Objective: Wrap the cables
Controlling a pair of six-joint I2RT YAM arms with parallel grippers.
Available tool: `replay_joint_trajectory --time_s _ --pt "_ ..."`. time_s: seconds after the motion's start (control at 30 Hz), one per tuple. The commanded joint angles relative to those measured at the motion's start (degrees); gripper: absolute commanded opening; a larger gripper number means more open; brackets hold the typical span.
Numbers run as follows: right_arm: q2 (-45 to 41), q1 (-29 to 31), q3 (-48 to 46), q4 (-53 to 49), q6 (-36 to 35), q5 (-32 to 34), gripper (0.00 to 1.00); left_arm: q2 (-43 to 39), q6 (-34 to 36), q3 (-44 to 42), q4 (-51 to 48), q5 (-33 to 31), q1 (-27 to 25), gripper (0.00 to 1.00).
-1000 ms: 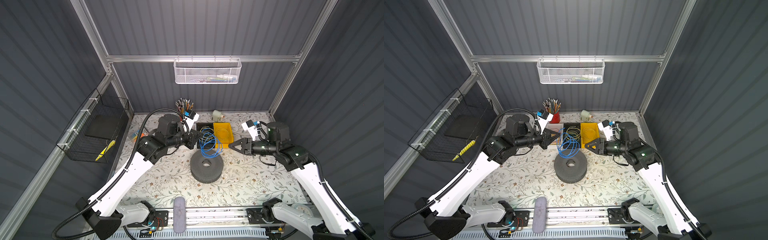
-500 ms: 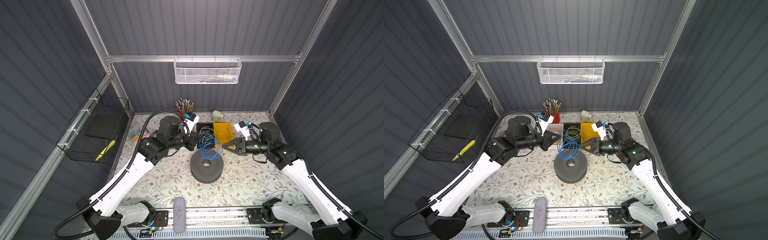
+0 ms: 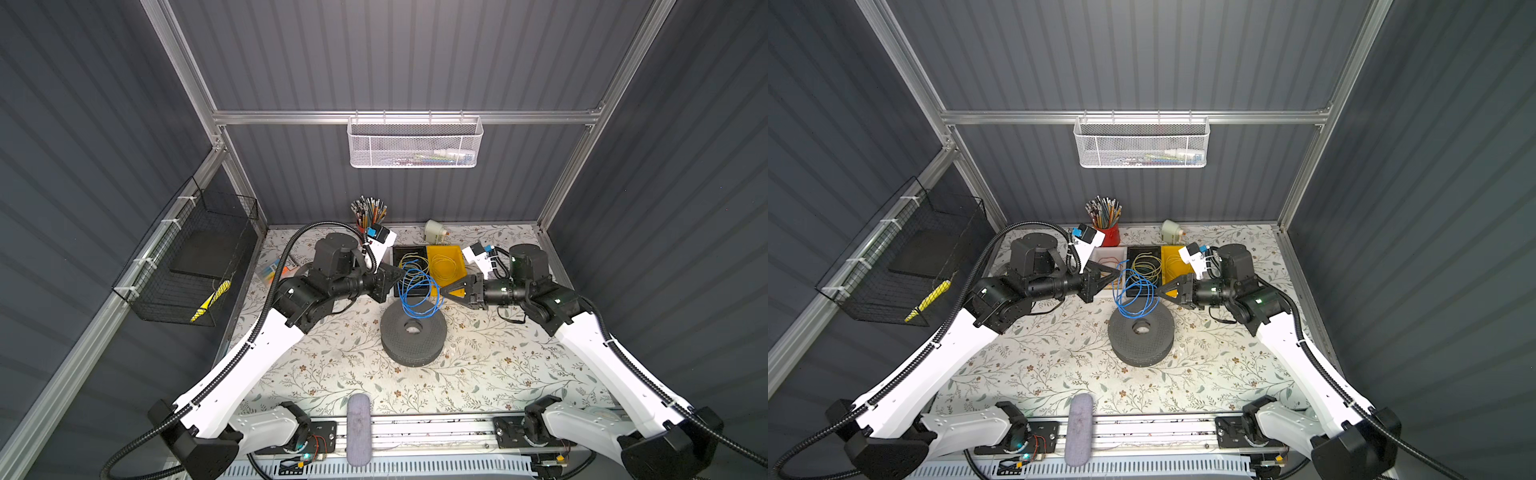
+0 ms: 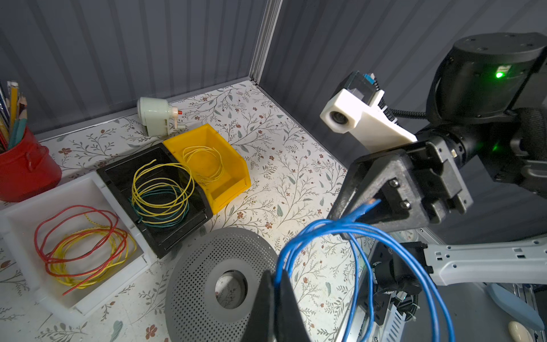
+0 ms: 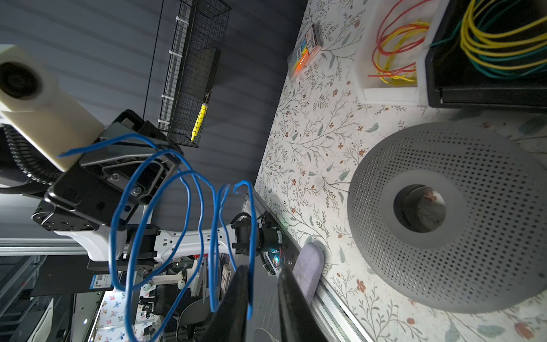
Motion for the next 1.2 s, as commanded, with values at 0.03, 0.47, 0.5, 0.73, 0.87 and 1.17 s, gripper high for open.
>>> replay_joint_trajectory --time_s 0.03,0.47,0.5,0.73,0.87,1.17 --pt "2.4 0.5 -0.2 3.2 -0.1 -0.9 0.21 -1.2 -0.5 -0.5 0.8 1.2 0.4 0.00" --pt "7.9 2.9 2.6 4.0 -2.2 -2.5 0.19 -1.1 0.1 -0.8 0.8 2.5 0.4 0.00" --pt "8.2 3.0 3.0 3.4 -2.7 -2.8 0.15 -1.0 0.2 -0.8 0.6 2.9 0.4 0.00" --pt "7.1 1.6 3.0 -0.3 -5.4 -1.2 0.00 -2.1 0.7 -1.2 -0.1 -0.2 0.4 0.00" --pt "3.8 -3.0 0.8 -2.5 -6.1 -1.0 0.00 -3.1 0.0 -1.7 -0.7 -4.5 0.5 0.00" --pt "-9.9 -21.0 -8.6 -5.7 -5.2 2.3 0.00 -7.3 -8.3 -3.2 -4.2 -30.6 6.3 0.00"
